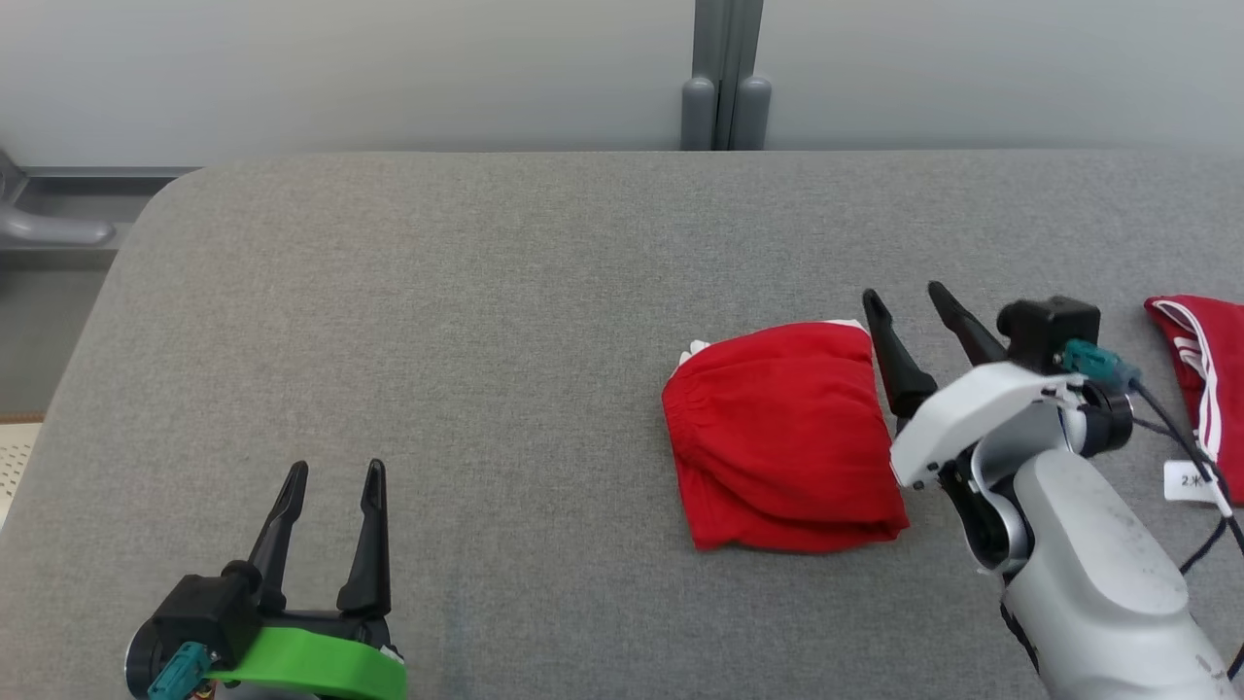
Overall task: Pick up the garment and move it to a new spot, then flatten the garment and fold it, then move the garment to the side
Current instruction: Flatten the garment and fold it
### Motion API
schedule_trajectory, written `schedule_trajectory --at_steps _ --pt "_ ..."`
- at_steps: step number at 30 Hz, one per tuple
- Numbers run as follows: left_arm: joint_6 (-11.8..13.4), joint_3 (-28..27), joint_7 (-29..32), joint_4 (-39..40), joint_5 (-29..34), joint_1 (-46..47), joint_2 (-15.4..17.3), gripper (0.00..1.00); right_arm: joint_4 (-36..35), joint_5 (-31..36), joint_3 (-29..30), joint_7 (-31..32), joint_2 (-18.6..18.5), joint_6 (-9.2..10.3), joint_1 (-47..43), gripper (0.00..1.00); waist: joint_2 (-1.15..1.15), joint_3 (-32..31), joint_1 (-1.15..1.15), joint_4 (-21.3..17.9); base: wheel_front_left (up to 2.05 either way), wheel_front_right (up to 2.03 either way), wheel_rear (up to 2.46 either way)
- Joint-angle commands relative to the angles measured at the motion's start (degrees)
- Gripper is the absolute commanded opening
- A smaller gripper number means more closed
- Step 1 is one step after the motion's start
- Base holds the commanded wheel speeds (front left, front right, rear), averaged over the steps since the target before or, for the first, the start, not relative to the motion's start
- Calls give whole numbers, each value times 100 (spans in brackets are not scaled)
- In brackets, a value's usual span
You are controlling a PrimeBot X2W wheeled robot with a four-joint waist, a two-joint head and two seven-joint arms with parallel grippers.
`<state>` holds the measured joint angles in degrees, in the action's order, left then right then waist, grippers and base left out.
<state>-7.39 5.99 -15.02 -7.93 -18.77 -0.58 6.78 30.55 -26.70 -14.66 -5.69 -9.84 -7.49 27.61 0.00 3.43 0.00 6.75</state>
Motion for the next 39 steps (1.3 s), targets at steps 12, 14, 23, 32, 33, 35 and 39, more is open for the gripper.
schedule_trajectory --at_steps 12,14,23,32,33,35,39 --pt "-15 82 -17 4 -9 164 41 100 -683 1827 425 -520 670 2 -1115 0 0 160 0 -22 0 0 0" --pt "-15 84 -17 1 -22 177 52 100 -669 1857 270 -510 676 2 -1020 0 0 189 0 12 0 0 0" --pt "-15 103 -17 -14 -60 293 60 100 268 1657 -154 -719 691 2 -424 0 0 365 0 204 0 0 0" --pt "-15 194 -17 -71 -87 416 36 100 1721 1298 -991 -847 689 1 -298 0 0 516 0 444 0 0 0" --pt "-15 185 -17 -74 -88 415 46 100 1805 1248 -1095 -863 688 1 -298 0 0 526 0 454 0 0 0" --pt "-15 167 -17 -66 -85 401 52 100 1919 1167 -1265 -880 690 0 -318 0 0 534 0 459 0 0 0" --pt "-15 97 -17 -51 -47 325 48 100 1891 1139 -1299 -929 696 0 -354 0 0 487 0 411 0 0 0"
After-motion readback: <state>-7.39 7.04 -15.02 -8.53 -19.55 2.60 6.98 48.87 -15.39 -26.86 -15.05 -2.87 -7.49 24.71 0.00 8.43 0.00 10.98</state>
